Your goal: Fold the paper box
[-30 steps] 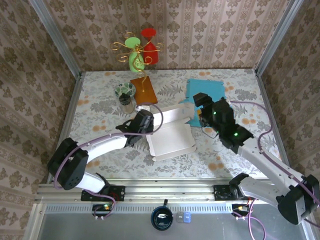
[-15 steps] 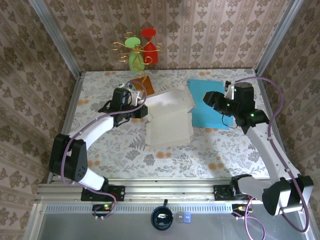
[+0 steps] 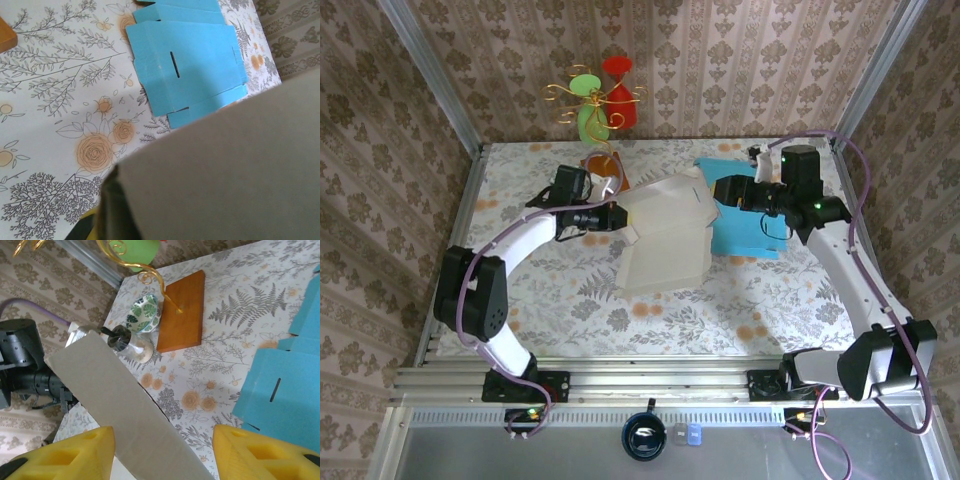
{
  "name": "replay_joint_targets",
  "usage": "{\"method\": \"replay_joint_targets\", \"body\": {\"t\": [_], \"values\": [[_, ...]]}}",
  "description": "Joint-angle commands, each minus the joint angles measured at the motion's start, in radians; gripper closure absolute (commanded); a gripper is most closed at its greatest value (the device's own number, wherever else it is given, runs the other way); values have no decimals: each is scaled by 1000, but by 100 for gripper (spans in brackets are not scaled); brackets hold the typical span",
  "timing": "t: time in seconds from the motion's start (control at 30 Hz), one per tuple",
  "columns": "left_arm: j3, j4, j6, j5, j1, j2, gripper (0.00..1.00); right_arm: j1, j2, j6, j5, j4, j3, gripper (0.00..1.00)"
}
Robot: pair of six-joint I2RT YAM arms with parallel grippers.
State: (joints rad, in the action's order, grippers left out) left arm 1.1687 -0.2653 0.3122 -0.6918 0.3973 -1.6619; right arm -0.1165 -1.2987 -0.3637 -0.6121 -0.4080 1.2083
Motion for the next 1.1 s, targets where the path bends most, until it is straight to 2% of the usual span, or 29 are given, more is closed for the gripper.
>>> {"method": "replay_joint_targets", "body": {"t": [0.0, 0.33, 0.67, 0.97, 1.07], "values": [[40, -40, -30, -68, -4, -16, 100, -5, -26, 55, -72, -9, 36, 45], [57, -67, -50, -111, -6, -35, 100, -18, -66, 82, -115, -23, 68, 47], [61, -83, -59, -116, -9, -30, 100, -71, -118, 150, -59, -84, 130, 47], [51, -83, -58, -110, -7, -12, 100, -136, -130, 222, 87, -159, 166, 48], [42, -82, -56, -110, -8, -4, 100, -168, -130, 250, 180, -177, 178, 48]]}}
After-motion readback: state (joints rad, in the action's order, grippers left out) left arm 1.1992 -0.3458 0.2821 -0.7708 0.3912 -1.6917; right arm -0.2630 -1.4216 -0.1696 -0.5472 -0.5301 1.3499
